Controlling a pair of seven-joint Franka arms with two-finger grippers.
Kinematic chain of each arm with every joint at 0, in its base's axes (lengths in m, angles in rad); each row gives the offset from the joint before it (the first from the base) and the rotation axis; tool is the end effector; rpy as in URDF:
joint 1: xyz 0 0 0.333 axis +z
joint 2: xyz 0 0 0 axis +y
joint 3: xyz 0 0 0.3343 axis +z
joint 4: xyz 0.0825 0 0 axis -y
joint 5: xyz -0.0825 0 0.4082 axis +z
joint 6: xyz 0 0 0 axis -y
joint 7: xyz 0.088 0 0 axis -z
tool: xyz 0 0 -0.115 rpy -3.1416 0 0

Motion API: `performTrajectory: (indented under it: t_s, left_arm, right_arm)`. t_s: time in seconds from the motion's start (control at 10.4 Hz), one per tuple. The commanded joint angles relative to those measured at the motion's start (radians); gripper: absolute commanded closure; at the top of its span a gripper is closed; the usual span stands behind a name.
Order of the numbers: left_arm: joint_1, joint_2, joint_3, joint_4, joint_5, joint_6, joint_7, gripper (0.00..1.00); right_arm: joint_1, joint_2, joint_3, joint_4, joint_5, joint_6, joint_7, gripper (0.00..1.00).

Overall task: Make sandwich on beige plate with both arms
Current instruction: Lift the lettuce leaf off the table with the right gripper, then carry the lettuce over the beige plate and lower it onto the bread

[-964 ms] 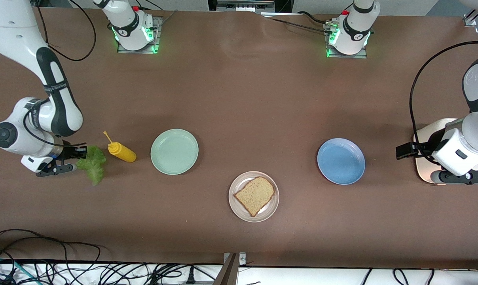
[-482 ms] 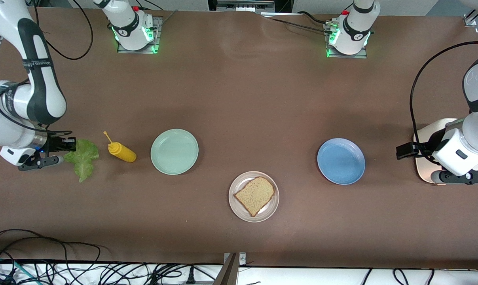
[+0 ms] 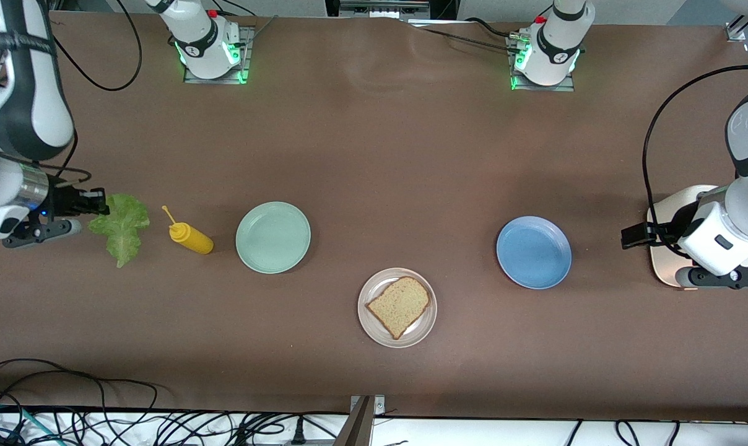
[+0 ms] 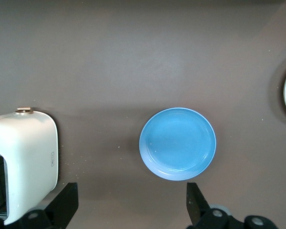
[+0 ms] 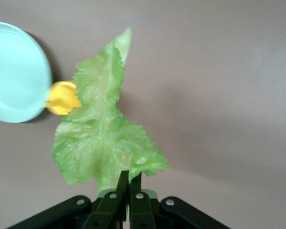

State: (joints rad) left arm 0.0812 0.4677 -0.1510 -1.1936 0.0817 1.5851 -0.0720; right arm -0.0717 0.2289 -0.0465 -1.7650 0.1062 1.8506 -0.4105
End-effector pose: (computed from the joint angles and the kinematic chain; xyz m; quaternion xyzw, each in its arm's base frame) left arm 0.7167 -0.0165 0.5207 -0.9993 -0.0058 0.0352 0.0091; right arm 0.6300 -0.0639 0.4216 -0.9883 -0.1272 0.0572 0.0616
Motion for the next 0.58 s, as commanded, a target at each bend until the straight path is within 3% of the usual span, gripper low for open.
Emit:
performTrajectory:
  t_s: [0.0,0.48]
  left_arm:
    - [0.015,-0.029,-0.009,-0.029,0.035,-0.011,0.047,0.0]
    - [0.023,-0.029,-0.009,-0.029,0.033,-0.011,0.054,0.0]
  right_arm:
    - [0.028,0.004,0.029,0.073,0.05,-0.05,0.066,1.0]
    - [0.315,0.177,0.031,0.295,0.13,0.001,0.523,1.0]
